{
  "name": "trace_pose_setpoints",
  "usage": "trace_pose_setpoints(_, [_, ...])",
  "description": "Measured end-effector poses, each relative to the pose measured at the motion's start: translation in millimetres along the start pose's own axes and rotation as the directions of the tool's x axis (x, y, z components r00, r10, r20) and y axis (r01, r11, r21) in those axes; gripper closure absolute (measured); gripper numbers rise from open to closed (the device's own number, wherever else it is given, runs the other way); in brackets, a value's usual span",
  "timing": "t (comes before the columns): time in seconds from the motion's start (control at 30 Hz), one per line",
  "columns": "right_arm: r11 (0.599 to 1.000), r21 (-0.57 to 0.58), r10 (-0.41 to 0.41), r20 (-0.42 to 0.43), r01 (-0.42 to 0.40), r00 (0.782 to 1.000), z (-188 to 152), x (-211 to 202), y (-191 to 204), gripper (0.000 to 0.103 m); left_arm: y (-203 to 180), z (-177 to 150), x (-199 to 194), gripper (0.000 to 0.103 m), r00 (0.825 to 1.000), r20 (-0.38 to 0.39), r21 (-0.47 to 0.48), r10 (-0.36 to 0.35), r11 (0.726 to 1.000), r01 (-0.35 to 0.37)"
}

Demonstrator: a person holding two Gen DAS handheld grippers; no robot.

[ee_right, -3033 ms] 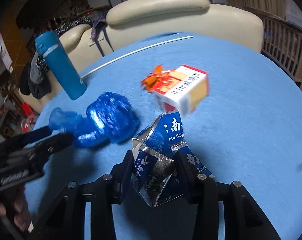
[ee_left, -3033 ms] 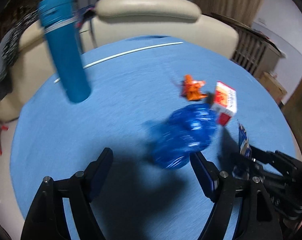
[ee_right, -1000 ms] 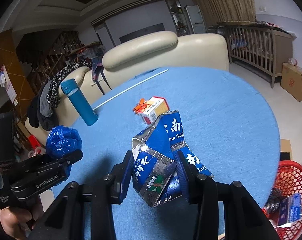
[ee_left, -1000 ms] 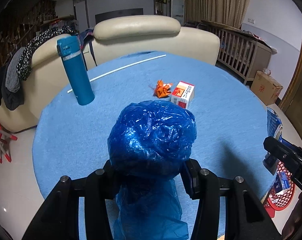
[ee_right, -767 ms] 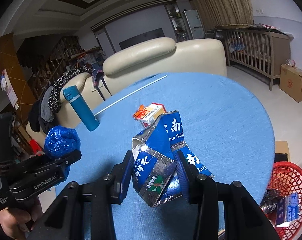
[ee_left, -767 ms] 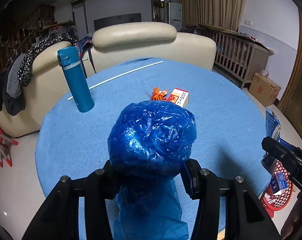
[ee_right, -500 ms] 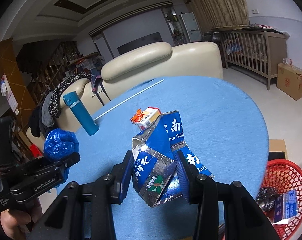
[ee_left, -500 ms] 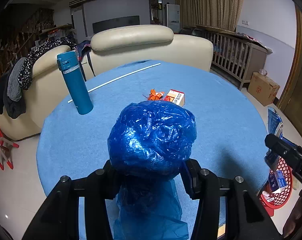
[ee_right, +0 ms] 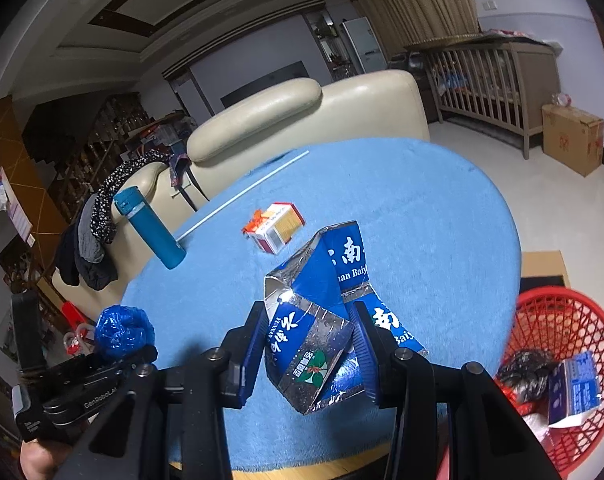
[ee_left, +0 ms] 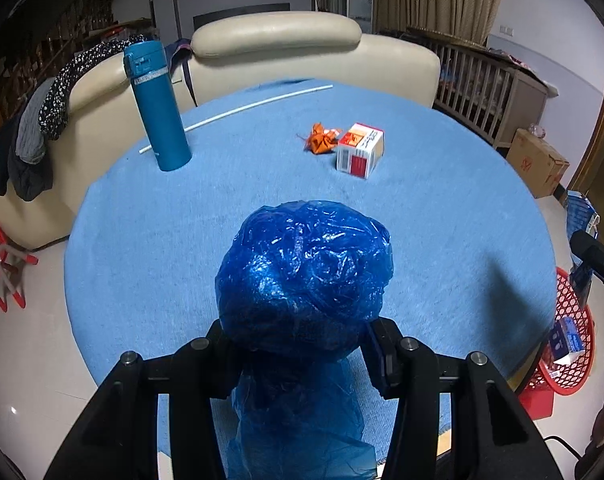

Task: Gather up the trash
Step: 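Carry the milk carton toward the red basket with the right gripper while the left holds the blue bag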

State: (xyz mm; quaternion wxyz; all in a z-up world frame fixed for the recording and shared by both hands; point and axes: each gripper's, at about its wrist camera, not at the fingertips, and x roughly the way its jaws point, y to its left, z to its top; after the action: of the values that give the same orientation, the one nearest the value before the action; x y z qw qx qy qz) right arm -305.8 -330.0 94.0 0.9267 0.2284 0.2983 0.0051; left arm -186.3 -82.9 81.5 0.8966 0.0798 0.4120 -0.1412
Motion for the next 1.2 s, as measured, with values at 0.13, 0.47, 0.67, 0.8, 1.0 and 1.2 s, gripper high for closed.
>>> trace_pose_setpoints(0.13, [1.000,0.010,0.002,-0.007,-0.002,1.000,-5.9,-0.1,-5.3,0.059,-10.0,-1.2,-1.6,0.051,1.000,0.001,0.023,-0.003,1.000,0.003])
trace_pose_setpoints(0.47, [0.999,0.034,0.003,0.010,-0.003,1.000,-8.6,-9.1,-16.1,0.059,-30.9,-2.9,-5.1,0.051,1.000,0.005,0.068,-0.005,0.998,0.005])
trace_pose_setpoints(0.67, [0.999,0.035,0.006,0.007,-0.006,1.000,-11.7,-9.8,-17.2,0.059,-37.1,-2.4,-8.0,0.051,1.000,0.010,0.084,-0.005,0.996,0.004])
trace_pose_setpoints(0.8, [0.999,0.036,0.005,0.008,-0.005,1.000,-12.8,-10.7,-18.1,0.059,-41.7,-1.8,-8.2,0.051,1.000,0.013,0.095,-0.007,0.995,0.006])
trace_pose_setpoints(1.0, [0.999,0.045,0.001,0.009,-0.001,1.000,-15.6,-11.0,-21.6,0.059,-46.5,-1.9,-5.7,0.051,1.000,0.011,0.108,-0.010,0.994,0.009])
trace_pose_setpoints(1.2, [0.999,0.054,-0.002,0.009,0.001,1.000,-16.2,-11.7,-24.2,0.059,-51.4,-1.7,-6.4,0.051,1.000,0.013,0.119,-0.014,0.993,0.012])
